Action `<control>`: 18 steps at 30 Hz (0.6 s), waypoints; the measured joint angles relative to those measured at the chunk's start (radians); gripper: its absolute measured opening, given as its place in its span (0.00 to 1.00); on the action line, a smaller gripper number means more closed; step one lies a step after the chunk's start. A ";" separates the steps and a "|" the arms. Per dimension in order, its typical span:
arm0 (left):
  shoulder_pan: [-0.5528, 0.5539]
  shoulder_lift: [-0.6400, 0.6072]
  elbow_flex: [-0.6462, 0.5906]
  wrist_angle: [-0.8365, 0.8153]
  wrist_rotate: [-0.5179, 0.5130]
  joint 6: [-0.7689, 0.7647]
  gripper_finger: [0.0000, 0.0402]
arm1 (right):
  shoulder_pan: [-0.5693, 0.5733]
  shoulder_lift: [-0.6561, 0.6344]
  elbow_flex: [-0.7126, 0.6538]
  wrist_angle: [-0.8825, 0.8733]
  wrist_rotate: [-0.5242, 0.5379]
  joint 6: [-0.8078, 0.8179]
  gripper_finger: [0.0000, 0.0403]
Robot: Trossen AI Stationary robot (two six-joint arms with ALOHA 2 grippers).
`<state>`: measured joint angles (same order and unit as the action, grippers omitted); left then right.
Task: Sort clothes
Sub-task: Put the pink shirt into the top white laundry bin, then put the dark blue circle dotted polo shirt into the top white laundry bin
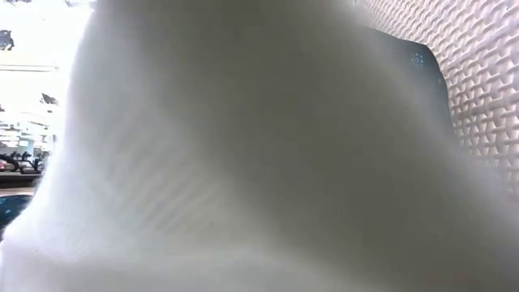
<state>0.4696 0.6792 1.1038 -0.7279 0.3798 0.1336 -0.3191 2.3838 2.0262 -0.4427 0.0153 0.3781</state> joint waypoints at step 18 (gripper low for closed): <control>-0.006 0.000 0.000 -0.024 -0.001 -0.001 0.60 | 0.092 -0.266 -0.006 0.053 0.030 -0.158 0.41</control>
<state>0.4641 0.6792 1.1038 -0.7521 0.3790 0.1329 -0.2273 2.1178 2.0201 -0.3895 0.0455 0.2197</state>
